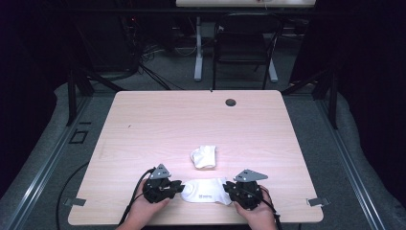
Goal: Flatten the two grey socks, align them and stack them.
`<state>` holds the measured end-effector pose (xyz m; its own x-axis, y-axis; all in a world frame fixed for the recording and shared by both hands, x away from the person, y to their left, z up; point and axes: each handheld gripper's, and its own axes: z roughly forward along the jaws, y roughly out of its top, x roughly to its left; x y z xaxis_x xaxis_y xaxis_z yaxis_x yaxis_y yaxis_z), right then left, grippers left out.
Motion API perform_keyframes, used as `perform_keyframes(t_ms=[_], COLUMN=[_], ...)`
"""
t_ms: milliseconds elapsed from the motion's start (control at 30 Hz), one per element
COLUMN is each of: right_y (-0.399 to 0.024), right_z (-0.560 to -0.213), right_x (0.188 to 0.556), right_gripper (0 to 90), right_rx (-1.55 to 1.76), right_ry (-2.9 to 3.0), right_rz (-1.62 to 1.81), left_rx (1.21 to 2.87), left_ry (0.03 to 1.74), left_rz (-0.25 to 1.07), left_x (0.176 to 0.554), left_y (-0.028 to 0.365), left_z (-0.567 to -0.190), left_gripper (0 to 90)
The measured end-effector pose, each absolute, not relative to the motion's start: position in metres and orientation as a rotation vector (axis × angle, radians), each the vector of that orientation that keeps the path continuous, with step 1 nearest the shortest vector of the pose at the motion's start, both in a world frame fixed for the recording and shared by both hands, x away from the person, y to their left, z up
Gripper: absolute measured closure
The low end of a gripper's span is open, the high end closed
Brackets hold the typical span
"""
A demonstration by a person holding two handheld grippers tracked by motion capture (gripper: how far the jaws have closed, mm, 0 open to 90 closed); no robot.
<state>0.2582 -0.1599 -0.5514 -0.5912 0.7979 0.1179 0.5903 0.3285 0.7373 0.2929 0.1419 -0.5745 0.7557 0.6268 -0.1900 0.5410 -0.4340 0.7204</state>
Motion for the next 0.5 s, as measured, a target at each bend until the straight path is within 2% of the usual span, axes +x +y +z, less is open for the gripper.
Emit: perform_keyframes(t_ms=[100,200,500], right_y=[-0.155,-0.157,-0.155], right_z=[-0.56,-0.565,-0.57], right_x=[0.262,0.264,0.259], right_gripper=[79.1,74.5,76.2], right_rx=[1.239,1.235,1.21], right_ry=[2.378,2.381,2.395], right_rz=[1.049,1.008,0.906], left_rx=[2.158,2.176,2.23], left_ry=[0.874,0.865,0.836], left_rz=[0.154,0.171,0.252], left_x=[0.291,0.29,0.286], left_y=[0.141,0.141,0.14], left_z=[-0.577,-0.577,-0.578], left_gripper=[68.7,65.3,66.3])
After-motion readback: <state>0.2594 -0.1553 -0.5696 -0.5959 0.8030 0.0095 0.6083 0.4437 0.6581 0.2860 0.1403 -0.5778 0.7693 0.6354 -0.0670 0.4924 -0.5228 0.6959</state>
